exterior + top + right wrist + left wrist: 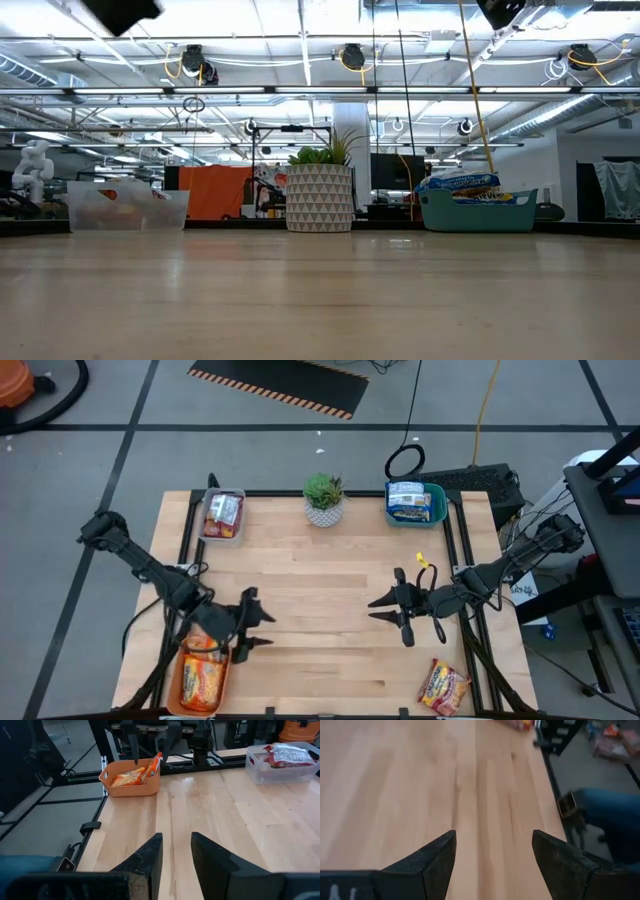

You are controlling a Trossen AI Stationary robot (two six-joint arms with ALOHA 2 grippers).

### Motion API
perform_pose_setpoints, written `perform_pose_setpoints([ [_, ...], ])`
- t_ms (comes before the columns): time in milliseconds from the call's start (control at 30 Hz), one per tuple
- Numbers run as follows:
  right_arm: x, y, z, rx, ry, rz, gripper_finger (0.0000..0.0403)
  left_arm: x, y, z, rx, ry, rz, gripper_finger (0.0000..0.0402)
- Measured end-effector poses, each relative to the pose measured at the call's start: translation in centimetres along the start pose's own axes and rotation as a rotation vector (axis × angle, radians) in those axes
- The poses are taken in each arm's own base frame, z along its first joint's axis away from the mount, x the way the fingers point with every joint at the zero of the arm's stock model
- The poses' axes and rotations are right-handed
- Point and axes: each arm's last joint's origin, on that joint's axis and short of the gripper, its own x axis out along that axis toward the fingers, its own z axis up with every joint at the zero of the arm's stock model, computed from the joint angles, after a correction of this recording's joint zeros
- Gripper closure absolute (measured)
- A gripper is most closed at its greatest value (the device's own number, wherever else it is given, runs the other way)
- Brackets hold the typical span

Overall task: Sort Maruchan noodles
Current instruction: Put the red noodle pack into the transparent bin

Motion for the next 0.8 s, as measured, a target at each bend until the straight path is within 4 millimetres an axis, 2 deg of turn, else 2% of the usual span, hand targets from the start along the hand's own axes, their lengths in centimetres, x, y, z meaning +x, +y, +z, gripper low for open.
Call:
perform_pose_setpoints([
  [167, 0.1, 0.0, -0.1, 0.087, 0.005, 0.004, 0.0305, 0.5, 1.3, 1.8, 0.09, -0.111, 0.026, 0.0138],
  [367, 0.6, 0.9, -0.2, 0.185, 0.023, 0.107, 0.0305, 1.9, 2.9, 3.1, 0.159, -0.183, 0.133, 0.0138],
  [600, 2.0, 1.7, -0.1, 0.227, -0.007, 0.144, 0.0305, 4.9, 4.2, 3.0, 0.174, -0.142, 0.198, 0.0138],
  [800, 3.9, 4.1, 1.0, 0.195, 0.088, 0.162, 0.0305, 7.0, 5.2, 2.9, 0.253, -0.114, 0.24, 0.0138],
])
